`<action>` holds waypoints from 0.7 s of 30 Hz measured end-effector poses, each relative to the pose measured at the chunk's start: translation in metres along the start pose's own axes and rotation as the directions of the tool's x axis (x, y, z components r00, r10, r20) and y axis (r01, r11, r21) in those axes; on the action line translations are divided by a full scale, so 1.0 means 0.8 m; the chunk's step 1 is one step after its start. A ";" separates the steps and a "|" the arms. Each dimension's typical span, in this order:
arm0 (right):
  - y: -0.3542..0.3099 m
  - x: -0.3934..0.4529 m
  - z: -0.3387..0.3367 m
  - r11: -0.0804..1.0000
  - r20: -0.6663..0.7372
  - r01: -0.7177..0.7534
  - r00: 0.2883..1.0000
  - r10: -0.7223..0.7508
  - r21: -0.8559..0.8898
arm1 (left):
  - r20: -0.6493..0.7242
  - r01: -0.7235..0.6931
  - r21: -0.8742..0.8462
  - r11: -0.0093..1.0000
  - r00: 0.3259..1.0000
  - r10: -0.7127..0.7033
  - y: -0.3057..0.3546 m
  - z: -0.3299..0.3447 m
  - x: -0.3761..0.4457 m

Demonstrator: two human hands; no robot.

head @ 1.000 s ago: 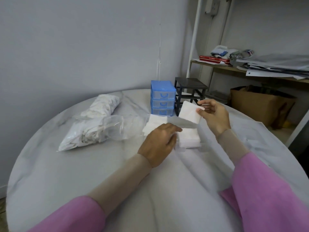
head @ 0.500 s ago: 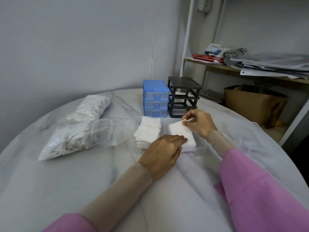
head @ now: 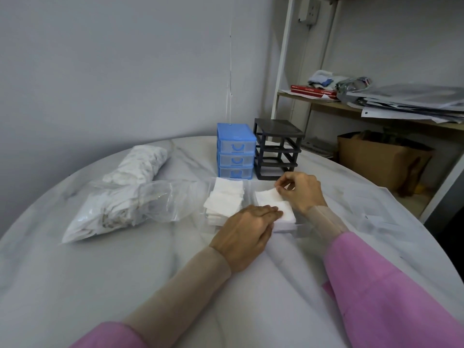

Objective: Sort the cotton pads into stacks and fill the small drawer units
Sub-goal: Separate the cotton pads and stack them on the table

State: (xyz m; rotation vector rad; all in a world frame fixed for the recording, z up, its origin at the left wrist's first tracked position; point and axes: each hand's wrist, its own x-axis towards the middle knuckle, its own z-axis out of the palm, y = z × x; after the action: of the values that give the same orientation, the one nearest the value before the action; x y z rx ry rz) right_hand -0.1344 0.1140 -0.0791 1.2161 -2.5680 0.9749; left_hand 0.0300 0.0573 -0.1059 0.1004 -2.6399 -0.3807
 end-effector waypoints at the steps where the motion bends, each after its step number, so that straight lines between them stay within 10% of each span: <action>1: 0.000 0.000 -0.002 1.000 -0.001 0.007 1.000 -0.007 -0.021 | -0.006 0.000 0.004 1.000 1.000 0.000 0.001 -0.001 0.000; 21: -0.119 -0.059 0.007 0.905 0.233 0.259 0.909 -0.347 0.337 | -0.370 0.230 -0.114 0.967 0.893 -0.256 -0.073 -0.152 -0.069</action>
State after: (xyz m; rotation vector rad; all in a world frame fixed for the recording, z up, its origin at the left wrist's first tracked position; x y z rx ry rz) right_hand -0.0323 0.0965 -0.0542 1.9078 -2.3675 1.2214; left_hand 0.1354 -0.0215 -0.0433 0.4424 -2.2281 -0.4793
